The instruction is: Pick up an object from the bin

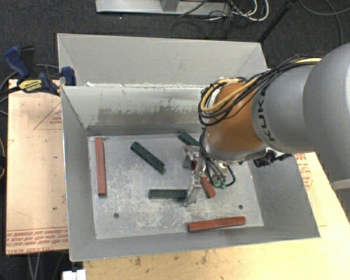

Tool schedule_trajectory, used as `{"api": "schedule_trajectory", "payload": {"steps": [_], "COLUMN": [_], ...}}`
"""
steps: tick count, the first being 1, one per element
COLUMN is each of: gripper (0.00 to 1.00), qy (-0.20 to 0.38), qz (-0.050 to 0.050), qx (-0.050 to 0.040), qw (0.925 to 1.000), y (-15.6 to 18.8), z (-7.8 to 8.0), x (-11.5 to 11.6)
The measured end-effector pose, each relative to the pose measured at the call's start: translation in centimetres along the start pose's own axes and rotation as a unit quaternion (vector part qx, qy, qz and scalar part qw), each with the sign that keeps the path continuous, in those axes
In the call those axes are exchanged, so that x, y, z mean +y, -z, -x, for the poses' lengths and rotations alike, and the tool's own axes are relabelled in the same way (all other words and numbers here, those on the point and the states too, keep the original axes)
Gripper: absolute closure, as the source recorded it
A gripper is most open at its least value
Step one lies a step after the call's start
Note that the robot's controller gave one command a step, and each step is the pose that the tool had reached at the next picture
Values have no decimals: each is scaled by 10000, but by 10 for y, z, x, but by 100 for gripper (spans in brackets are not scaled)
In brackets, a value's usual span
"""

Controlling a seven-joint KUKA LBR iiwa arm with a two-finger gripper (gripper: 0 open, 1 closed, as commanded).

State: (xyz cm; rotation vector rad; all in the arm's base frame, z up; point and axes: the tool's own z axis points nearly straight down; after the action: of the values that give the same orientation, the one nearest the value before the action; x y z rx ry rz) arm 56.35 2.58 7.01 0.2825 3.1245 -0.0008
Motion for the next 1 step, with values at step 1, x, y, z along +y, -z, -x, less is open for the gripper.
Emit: {"api": "schedule_trajectory", "payload": {"steps": [1], "gripper": [0], "qy": [-136], "qz": [10], "qx": [-10], "qw": [9999], "y": [1], "z": [-50], "x": [-33]}}
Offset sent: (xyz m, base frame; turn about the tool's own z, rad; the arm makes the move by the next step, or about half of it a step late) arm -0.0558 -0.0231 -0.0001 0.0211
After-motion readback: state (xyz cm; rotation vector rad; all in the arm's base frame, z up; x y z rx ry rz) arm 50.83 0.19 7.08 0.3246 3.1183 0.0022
